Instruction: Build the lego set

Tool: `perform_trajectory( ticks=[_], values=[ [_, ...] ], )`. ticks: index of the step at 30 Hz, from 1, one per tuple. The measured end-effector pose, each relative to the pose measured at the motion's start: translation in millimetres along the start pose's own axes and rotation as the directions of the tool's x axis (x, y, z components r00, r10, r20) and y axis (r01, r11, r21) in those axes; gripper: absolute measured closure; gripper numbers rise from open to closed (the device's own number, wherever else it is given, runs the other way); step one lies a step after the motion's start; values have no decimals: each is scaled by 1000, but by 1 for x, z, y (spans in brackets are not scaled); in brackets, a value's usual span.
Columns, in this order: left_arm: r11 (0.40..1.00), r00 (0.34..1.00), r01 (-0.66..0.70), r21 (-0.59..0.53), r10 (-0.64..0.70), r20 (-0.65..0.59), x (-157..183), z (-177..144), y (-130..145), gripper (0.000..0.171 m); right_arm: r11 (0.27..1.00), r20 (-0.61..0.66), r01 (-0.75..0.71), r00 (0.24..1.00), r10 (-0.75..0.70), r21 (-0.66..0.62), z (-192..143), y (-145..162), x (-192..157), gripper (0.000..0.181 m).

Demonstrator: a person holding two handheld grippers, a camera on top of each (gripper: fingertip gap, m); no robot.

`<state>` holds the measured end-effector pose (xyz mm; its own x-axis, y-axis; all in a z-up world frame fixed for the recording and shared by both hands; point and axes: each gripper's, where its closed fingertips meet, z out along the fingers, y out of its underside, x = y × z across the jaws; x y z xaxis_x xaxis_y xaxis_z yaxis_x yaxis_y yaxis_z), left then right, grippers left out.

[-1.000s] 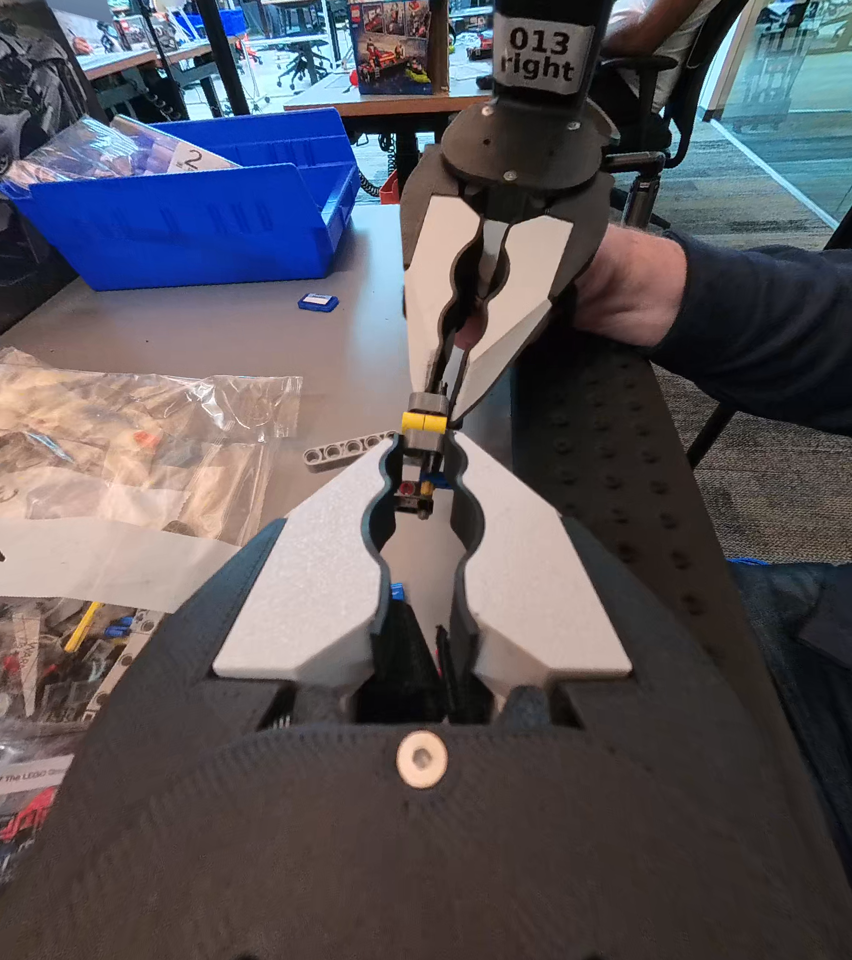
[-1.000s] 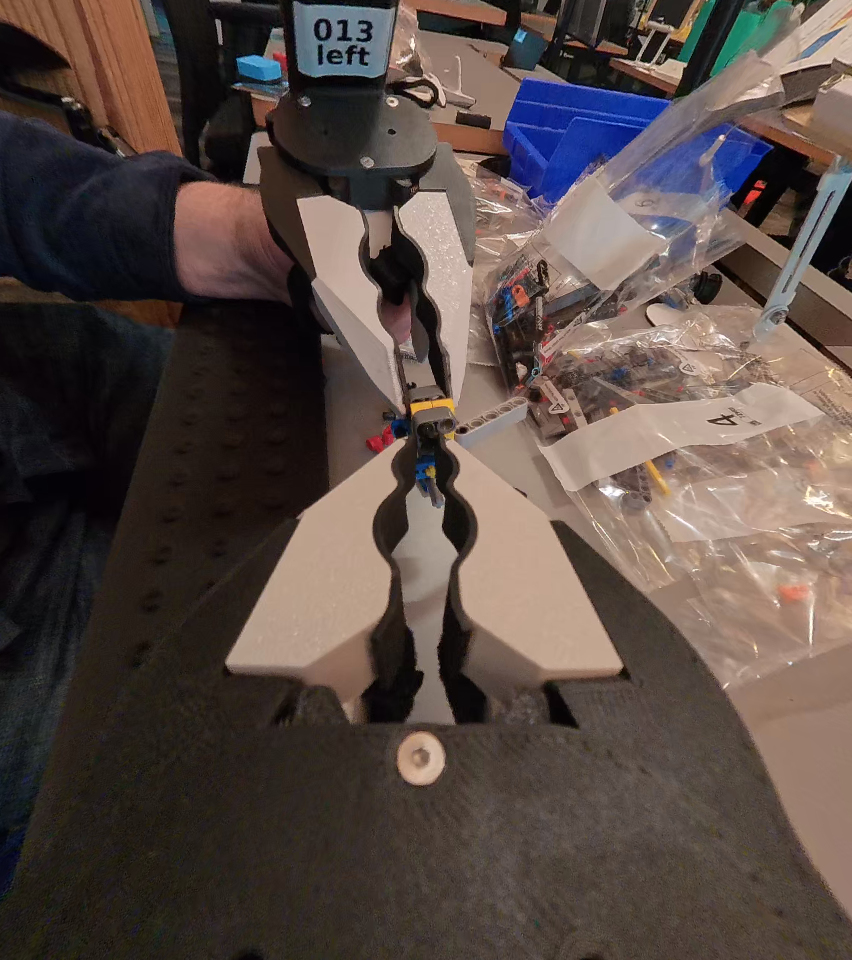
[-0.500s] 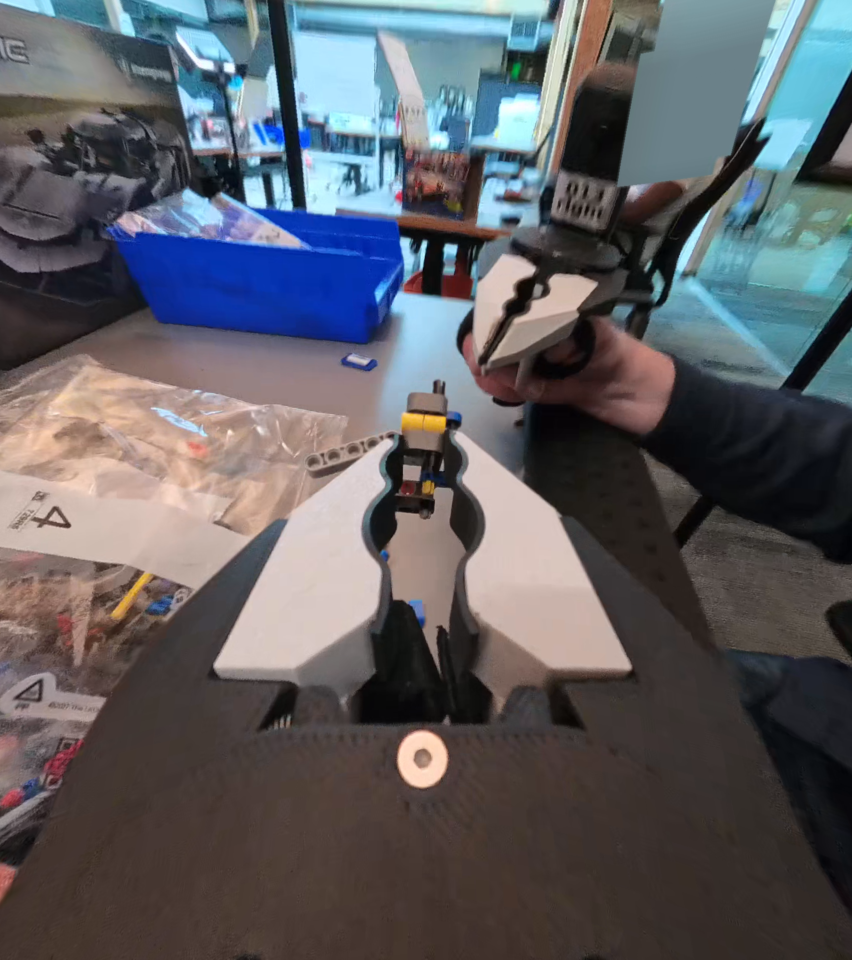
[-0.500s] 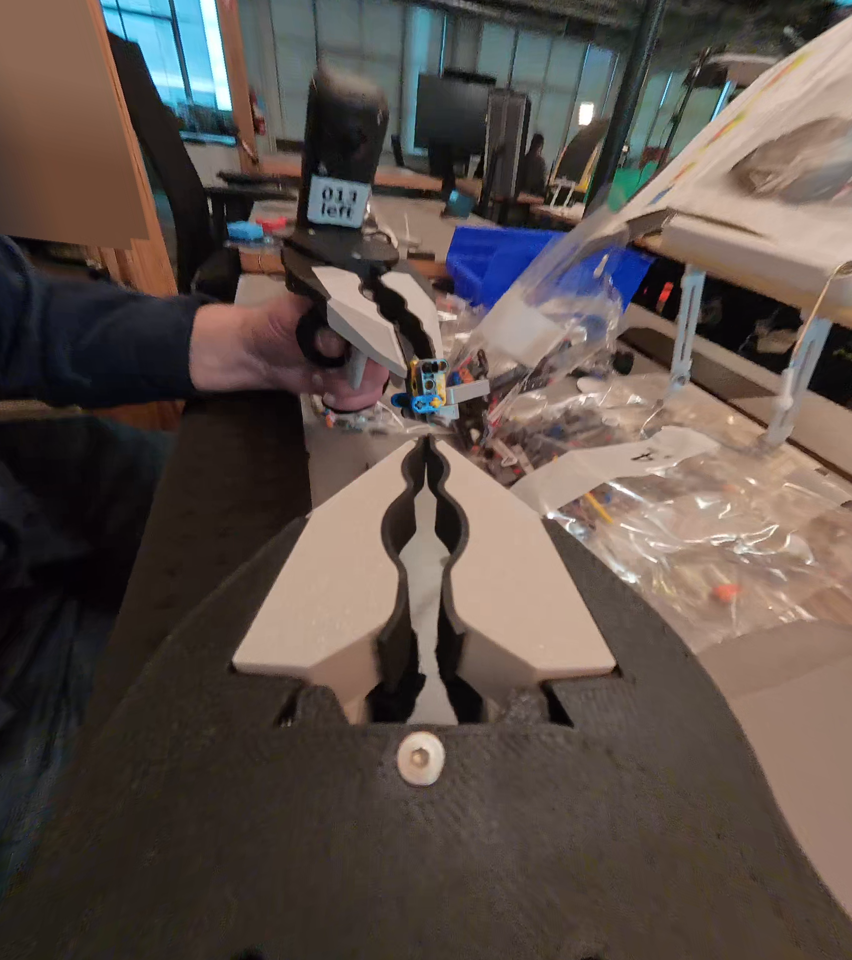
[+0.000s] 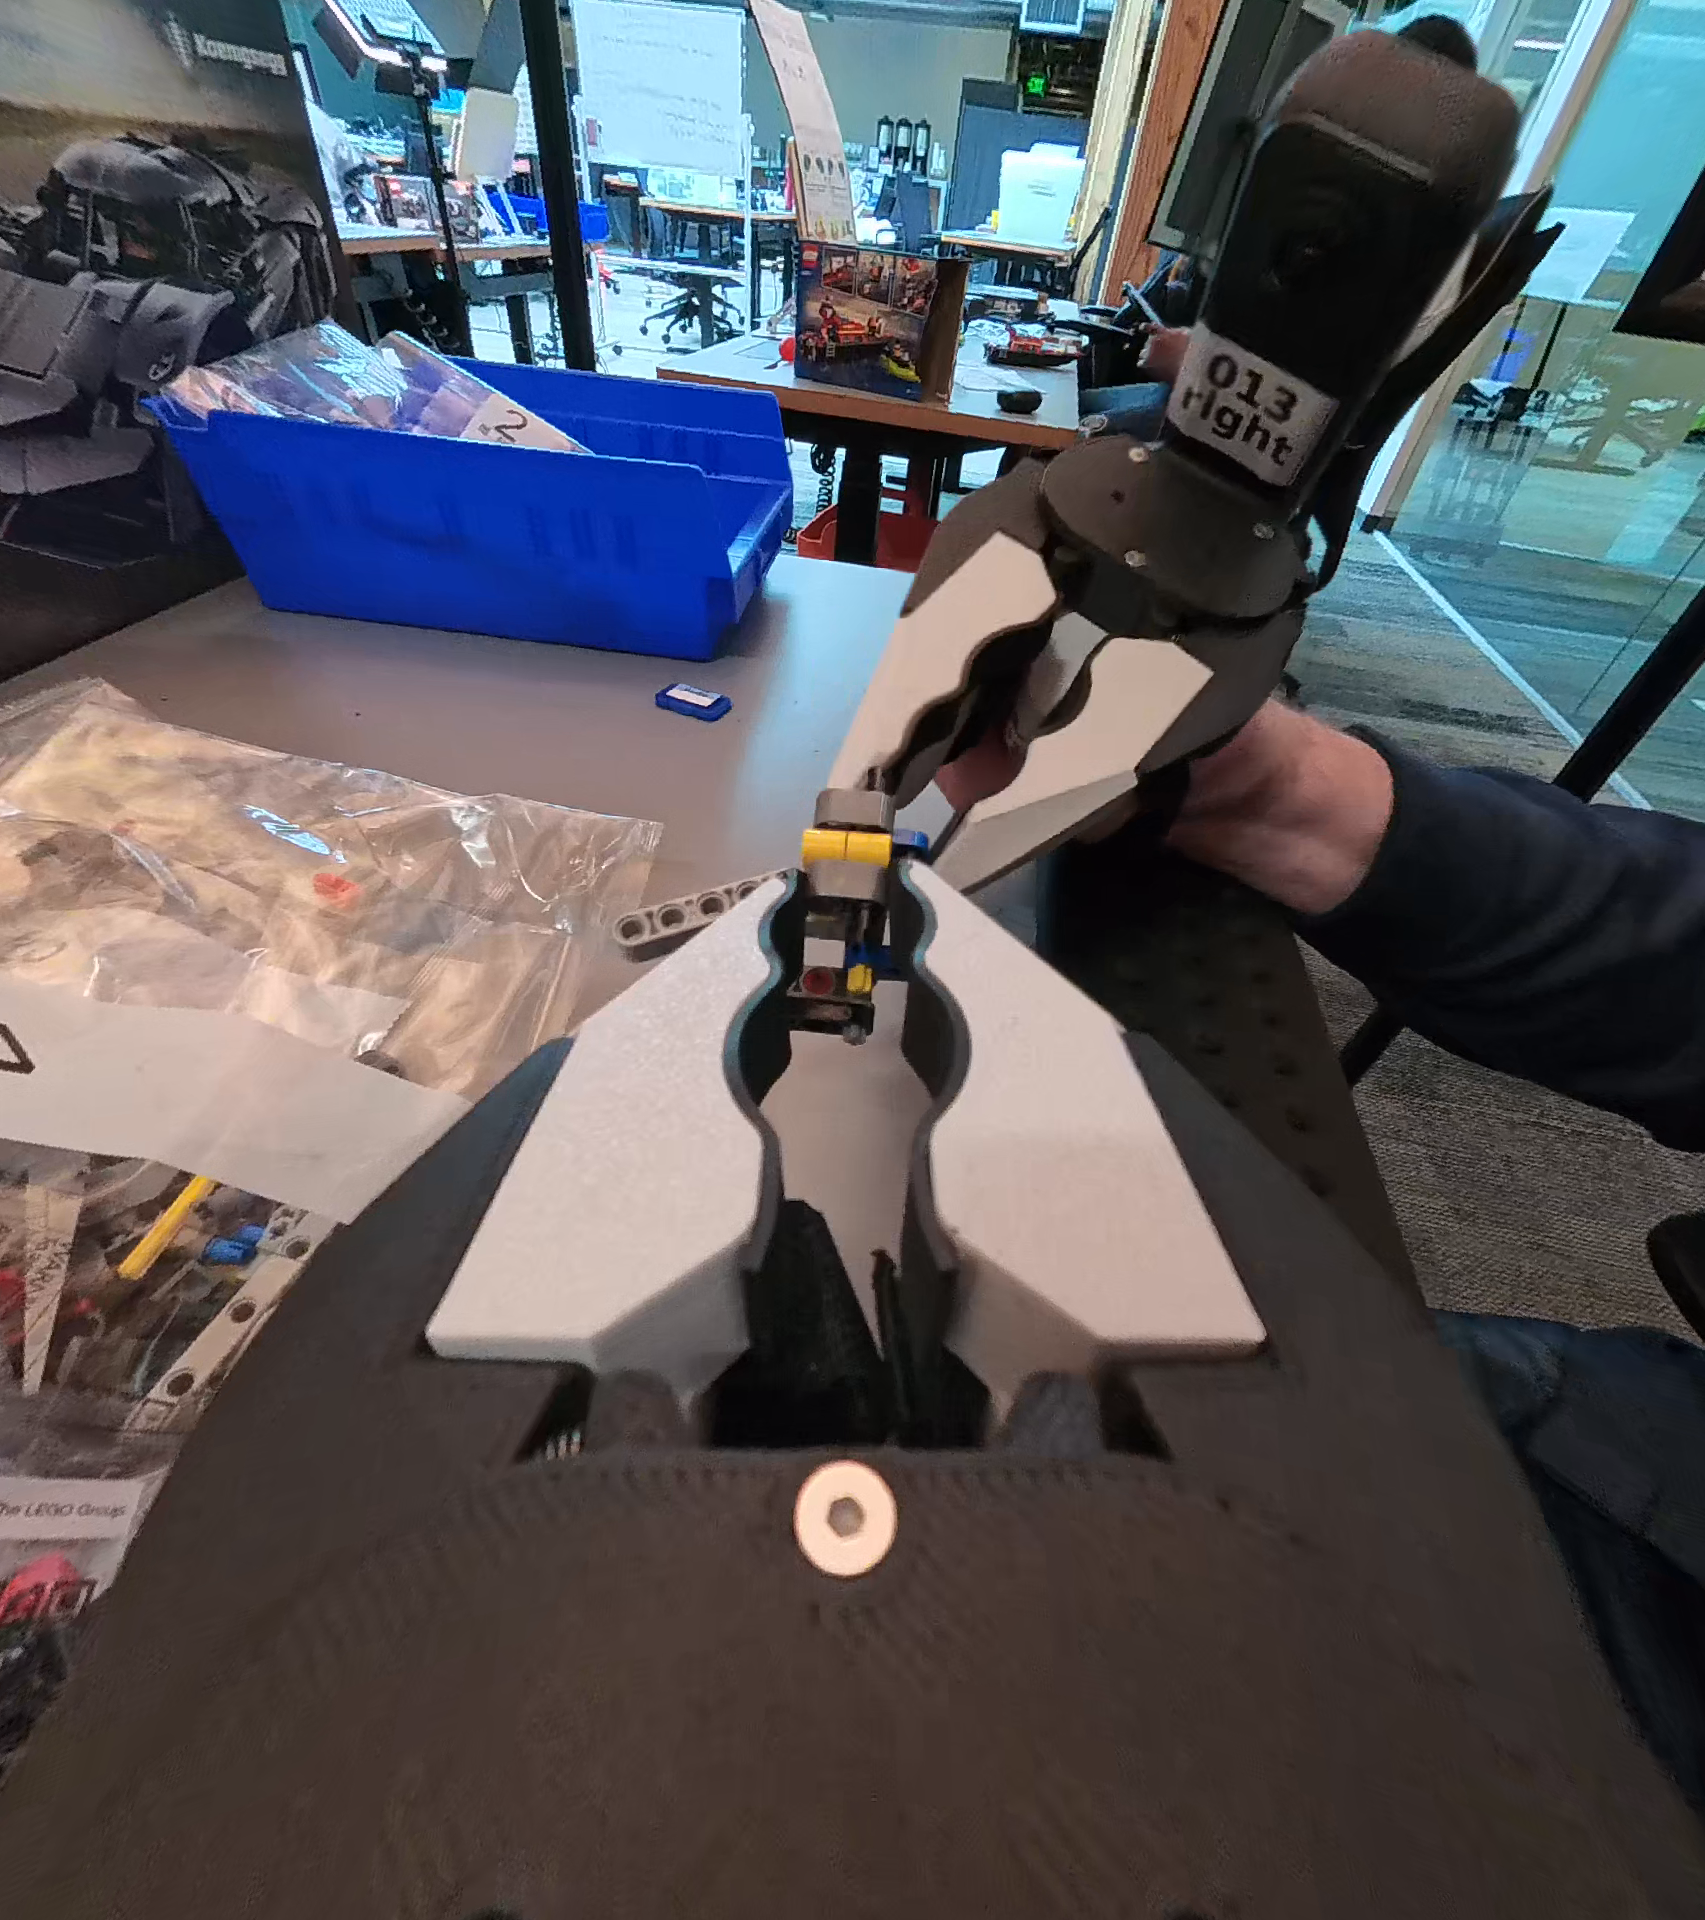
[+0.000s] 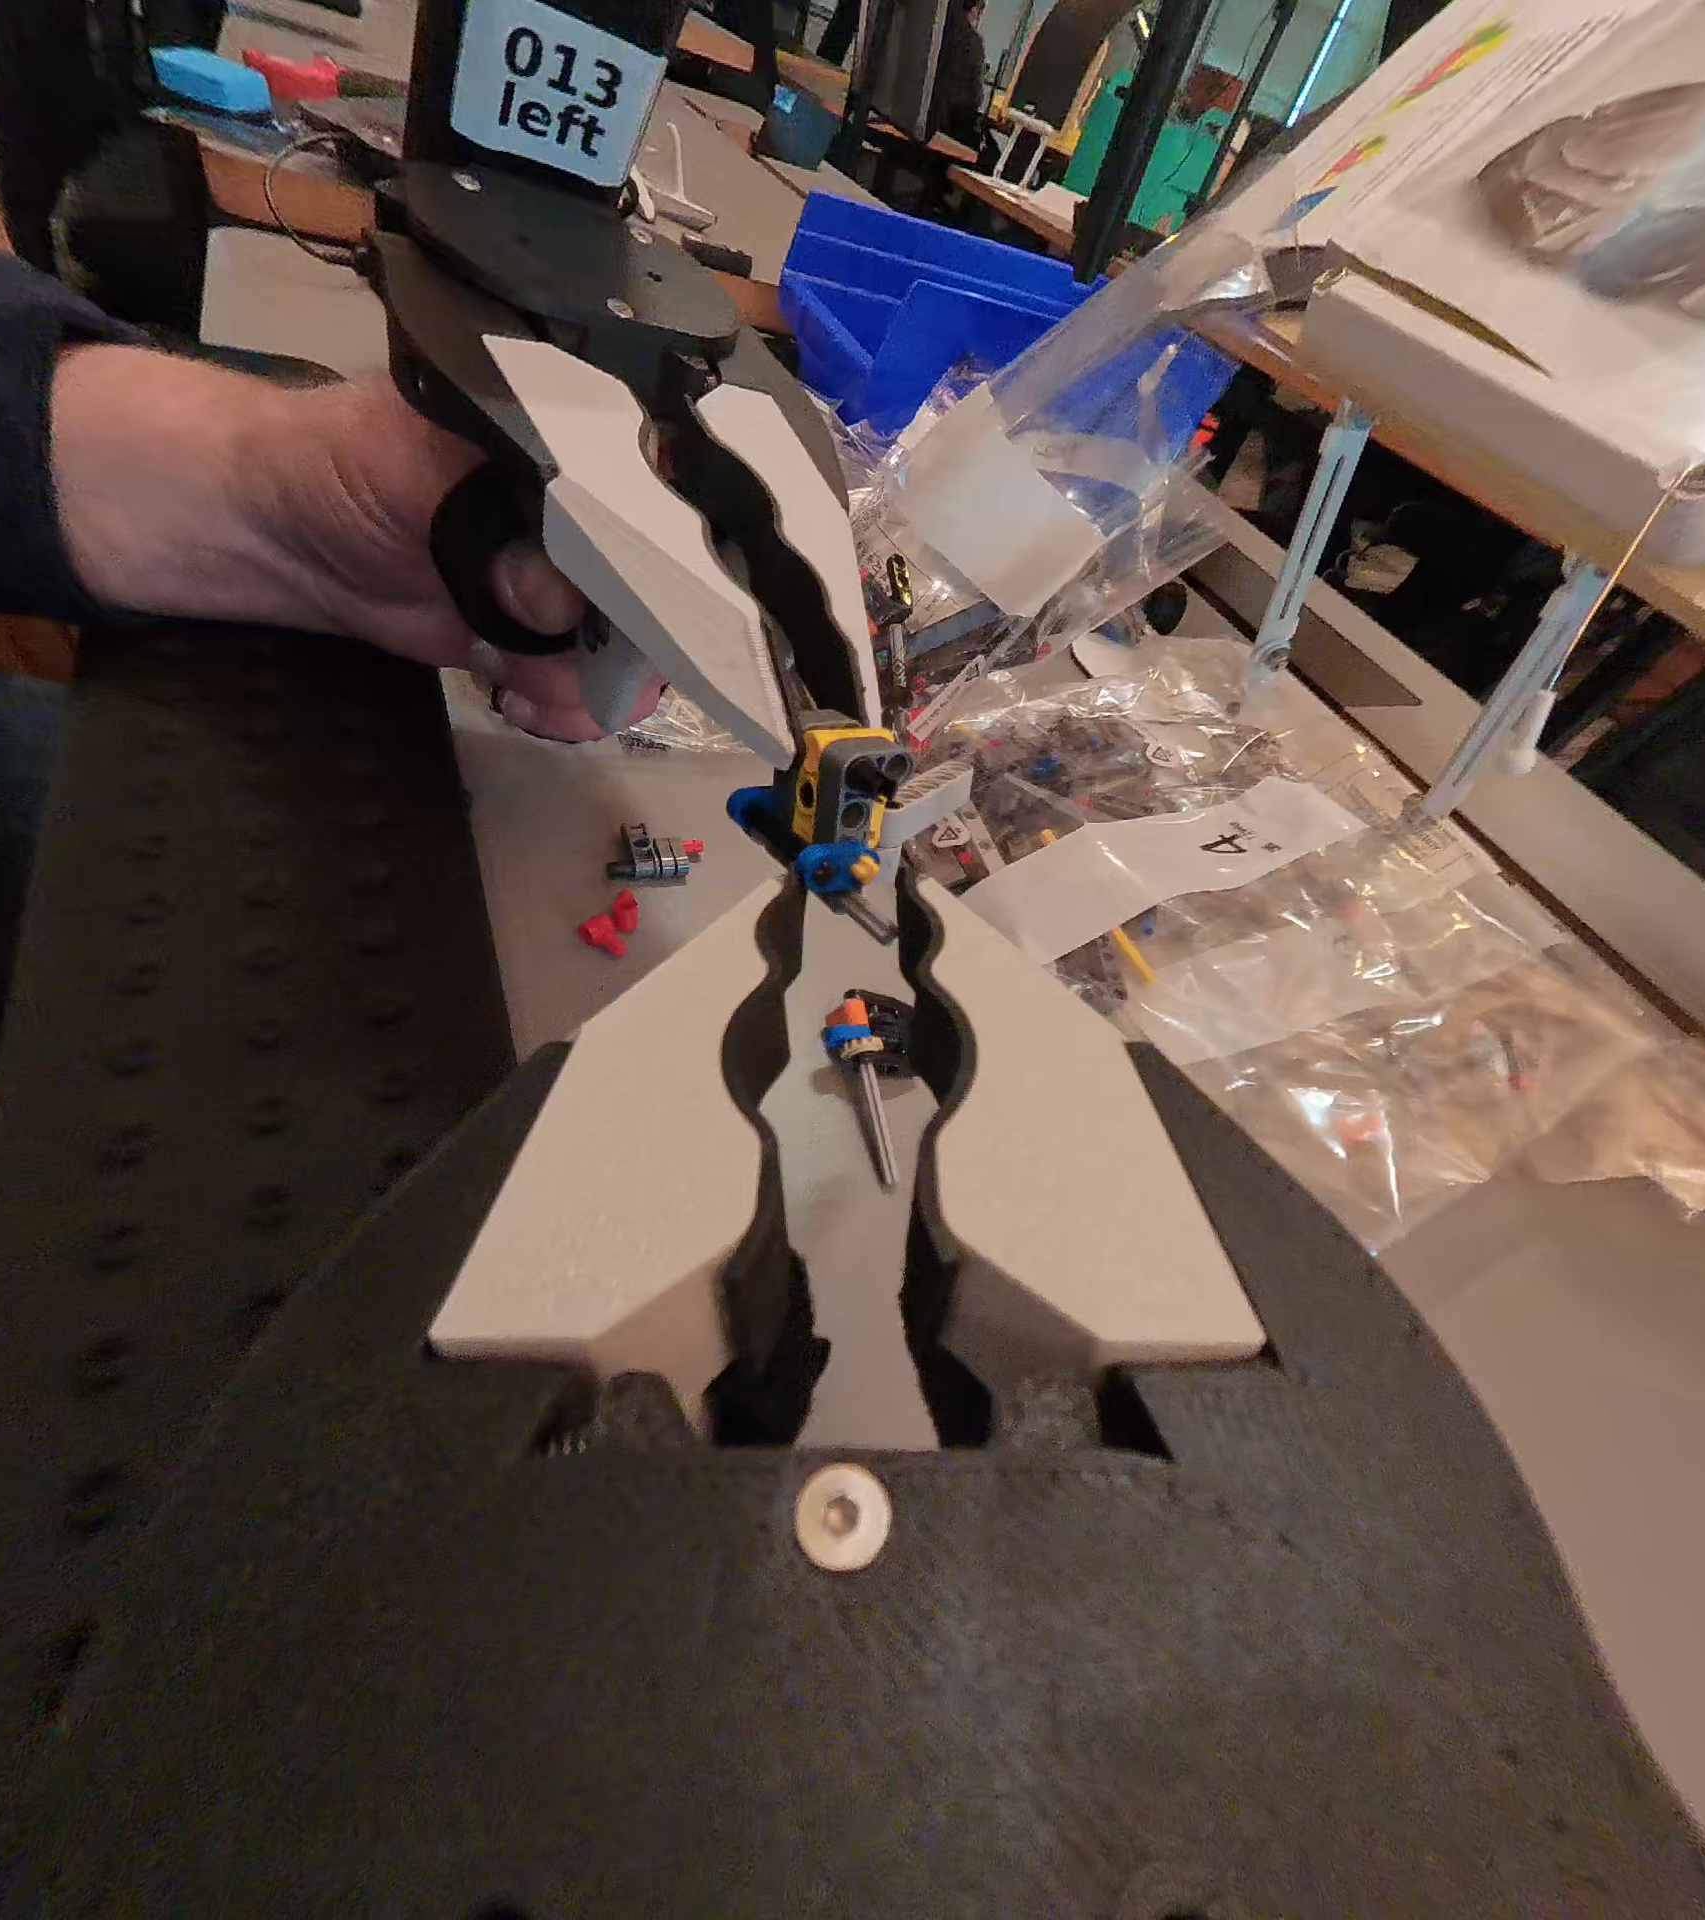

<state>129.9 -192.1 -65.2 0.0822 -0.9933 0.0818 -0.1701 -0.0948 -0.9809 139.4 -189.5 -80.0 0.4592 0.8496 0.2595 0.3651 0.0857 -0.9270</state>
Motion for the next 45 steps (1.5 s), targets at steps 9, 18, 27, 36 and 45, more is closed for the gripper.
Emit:
perform_trajectory(
  ticks=[9, 18, 27, 36, 45],
  values=[
    [1000, 1000, 11, 3, -11, -1, -2, -1, 0, 148, 998, 47, -62, 997, 60, 26, -1, -3, -4, 177],
    [998, 999, -36, -60, 34, -34, 7, 5, 11, 152, 991, 136, -123, 984, 116, 50, -4, -5, -11, 177],
    [982, 987, -159, -97, 161, 5, 10, 5, 13, 155, 983, 197, -157, 971, 137, 93, -5, -12, -17, 158],
    [961, 966, -254, -107, 258, 24, 14, 5, 13, 155, 981, 210, -179, 965, 159, 79, -4, -11, -18, 168],
    [933, 942, -330, -146, 336, 19, 17, 4, 16, 157, 993, 206, -109, 974, 97, 46, -7, -6, -22, 169]
  ],
)
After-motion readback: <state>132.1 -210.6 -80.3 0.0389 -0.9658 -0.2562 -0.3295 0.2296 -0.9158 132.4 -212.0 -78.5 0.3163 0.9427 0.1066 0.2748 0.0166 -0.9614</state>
